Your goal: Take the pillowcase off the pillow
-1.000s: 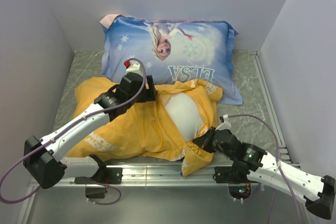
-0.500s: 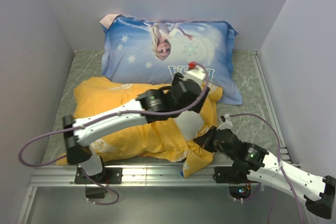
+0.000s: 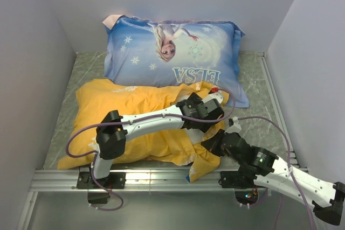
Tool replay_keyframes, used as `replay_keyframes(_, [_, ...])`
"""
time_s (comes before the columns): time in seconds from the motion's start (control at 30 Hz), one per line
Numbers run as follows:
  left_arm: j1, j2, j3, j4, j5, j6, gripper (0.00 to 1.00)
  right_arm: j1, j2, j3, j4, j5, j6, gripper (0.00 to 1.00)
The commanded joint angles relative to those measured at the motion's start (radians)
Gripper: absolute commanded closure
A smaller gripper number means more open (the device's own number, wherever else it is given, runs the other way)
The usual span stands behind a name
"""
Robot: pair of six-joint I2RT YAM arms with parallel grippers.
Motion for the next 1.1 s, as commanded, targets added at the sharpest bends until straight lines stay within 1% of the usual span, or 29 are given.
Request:
replay_keyframes(0.0, [0.044, 0.034, -0.105, 0.003, 0.085, -0.012, 0.07, 0.003, -0.009, 0.038, -0.078, 0.073, -0.014, 1.0])
replay_keyframes(0.03, [0.057, 0.025, -0.128, 0.026, 0.099, -0.012, 0.19, 0.004, -0.009, 0.04, -0.08, 0.076, -0.016, 1.0])
replay_keyframes(0.07, [0.077, 0.017, -0.144, 0.043, 0.105, -0.017, 0.39, 0.003, -0.012, 0.04, -0.077, 0.076, -0.016, 1.0])
replay_keyframes(0.1, [0.085, 0.002, -0.161, 0.066, 0.111, -0.019, 0.77, 0.004, -0.014, 0.04, -0.075, 0.079, -0.017, 0.99])
replay_keyframes(0.13, [0.091, -0.007, -0.164, 0.076, 0.107, -0.026, 0.95, 0.003, -0.014, 0.043, -0.074, 0.081, -0.02, 0.93])
replay_keyframes(0.17, [0.099, -0.018, -0.165, 0.082, 0.096, -0.034, 0.99, 0.003, -0.014, 0.054, -0.072, 0.083, -0.025, 0.87])
replay_keyframes(0.2, [0.102, -0.042, -0.162, 0.1, 0.099, -0.032, 1.0, 0.006, -0.014, 0.063, -0.068, 0.084, -0.045, 0.78])
replay_keyframes(0.23, [0.111, -0.058, -0.158, 0.106, 0.096, -0.04, 1.0, 0.003, -0.012, 0.087, -0.06, 0.084, -0.059, 0.62])
replay_keyframes(0.27, [0.116, -0.073, -0.146, 0.114, 0.081, -0.051, 1.0, 0.003, -0.006, 0.106, -0.055, 0.084, -0.077, 0.54])
replay_keyframes(0.3, [0.122, -0.105, -0.136, 0.119, 0.07, -0.06, 1.0, 0.003, 0.001, 0.124, -0.051, 0.08, -0.12, 0.44])
replay_keyframes(0.33, [0.13, -0.121, -0.127, 0.126, 0.061, -0.078, 1.0, 0.003, 0.011, 0.171, -0.061, 0.075, -0.135, 0.41])
replay_keyframes(0.43, [0.151, -0.193, -0.084, 0.145, 0.018, -0.095, 1.0, 0.003, 0.048, 0.241, -0.125, 0.082, -0.18, 0.34])
replay_keyframes(0.5, [0.162, -0.228, -0.038, 0.139, -0.011, -0.094, 1.0, 0.004, 0.02, 0.271, -0.143, 0.087, -0.191, 0.31])
replay_keyframes(0.53, [0.165, -0.236, -0.024, 0.137, -0.011, -0.083, 0.99, 0.004, 0.005, 0.282, -0.149, 0.09, -0.195, 0.27])
replay_keyframes(0.57, [0.174, -0.242, 0.006, 0.119, -0.013, -0.083, 1.0, 0.004, -0.026, 0.291, -0.152, 0.096, -0.201, 0.26])
replay_keyframes(0.7, [0.183, -0.273, 0.034, 0.115, -0.017, -0.075, 1.0, 0.004, -0.035, 0.368, -0.198, 0.115, -0.253, 0.19])
replay_keyframes(0.77, [0.183, -0.303, 0.036, 0.131, -0.008, -0.08, 1.0, 0.003, 0.006, 0.399, -0.207, 0.112, -0.277, 0.19])
replay_keyframes(0.83, [0.183, -0.314, 0.049, 0.128, -0.01, -0.086, 0.99, 0.004, 0.038, 0.396, -0.186, 0.09, -0.284, 0.2])
replay_keyframes(0.9, [0.183, -0.323, 0.08, 0.113, -0.017, -0.085, 0.99, 0.004, 0.037, 0.367, -0.152, 0.069, -0.281, 0.23])
replay_keyframes(1.07, [0.183, -0.342, 0.146, 0.097, -0.03, -0.071, 1.0, 0.004, -0.006, 0.328, -0.121, 0.06, -0.278, 0.24])
